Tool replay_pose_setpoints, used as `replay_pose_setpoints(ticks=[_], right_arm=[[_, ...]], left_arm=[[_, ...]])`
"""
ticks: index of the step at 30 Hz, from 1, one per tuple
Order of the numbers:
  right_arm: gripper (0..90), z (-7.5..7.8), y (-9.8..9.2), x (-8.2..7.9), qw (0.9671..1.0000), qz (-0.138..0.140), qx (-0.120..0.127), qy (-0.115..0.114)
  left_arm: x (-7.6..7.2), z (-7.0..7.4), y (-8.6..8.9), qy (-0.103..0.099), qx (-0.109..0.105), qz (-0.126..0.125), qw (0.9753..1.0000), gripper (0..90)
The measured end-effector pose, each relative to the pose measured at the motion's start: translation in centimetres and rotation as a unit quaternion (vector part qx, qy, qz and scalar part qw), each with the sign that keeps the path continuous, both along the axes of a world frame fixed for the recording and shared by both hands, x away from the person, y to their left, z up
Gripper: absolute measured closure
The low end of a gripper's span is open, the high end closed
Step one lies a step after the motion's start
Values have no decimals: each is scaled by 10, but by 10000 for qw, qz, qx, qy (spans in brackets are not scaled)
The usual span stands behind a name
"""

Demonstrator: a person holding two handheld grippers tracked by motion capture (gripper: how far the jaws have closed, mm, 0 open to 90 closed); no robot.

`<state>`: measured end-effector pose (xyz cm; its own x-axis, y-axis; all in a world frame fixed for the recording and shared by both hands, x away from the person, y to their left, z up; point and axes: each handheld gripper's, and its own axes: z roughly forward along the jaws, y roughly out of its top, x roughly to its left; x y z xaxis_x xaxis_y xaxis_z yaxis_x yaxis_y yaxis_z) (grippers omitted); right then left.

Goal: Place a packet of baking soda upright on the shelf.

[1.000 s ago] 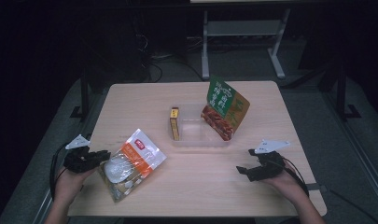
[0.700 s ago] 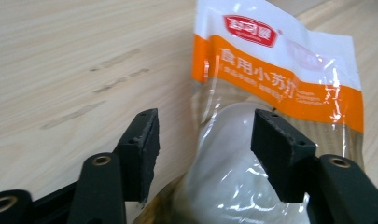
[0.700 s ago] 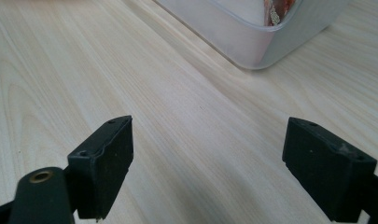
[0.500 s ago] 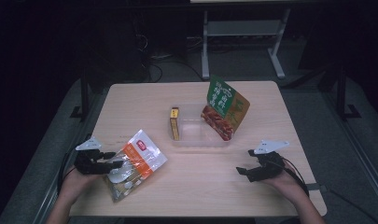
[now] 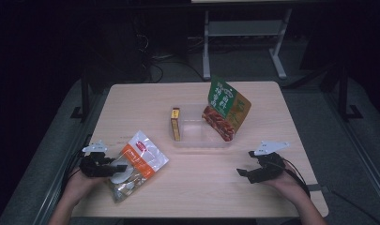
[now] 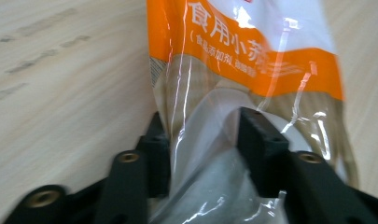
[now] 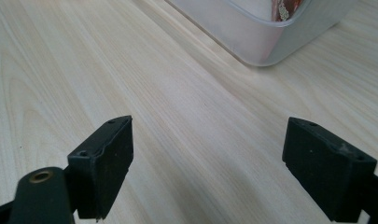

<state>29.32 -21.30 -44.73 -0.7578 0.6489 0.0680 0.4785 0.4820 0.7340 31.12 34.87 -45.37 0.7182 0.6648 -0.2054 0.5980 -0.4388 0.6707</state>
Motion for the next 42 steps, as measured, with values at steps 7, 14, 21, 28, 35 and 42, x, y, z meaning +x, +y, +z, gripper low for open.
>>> replay_pose_setpoints(ticks=[7,14,21,28,35,42], right_arm=[[195,2,2,2,9997,48,20,225],[218,6,3,1,9994,137,165,262],[164,7,6,1,9982,276,243,483],[165,14,11,-2,9972,375,464,460],[175,20,14,-3,9962,481,621,372],[209,34,21,3,9937,652,890,197]], left_arm=[[-1,2,3,113,-166,-212,9996,865],[-5,9,6,53,-487,-200,9986,891],[-16,32,-1,-505,-853,-138,9950,894],[-25,51,-21,-1002,-1139,-249,9881,895],[-27,65,-44,-1182,-1402,-446,9820,895],[-26,73,-71,-1198,-1552,-742,9778,895]])
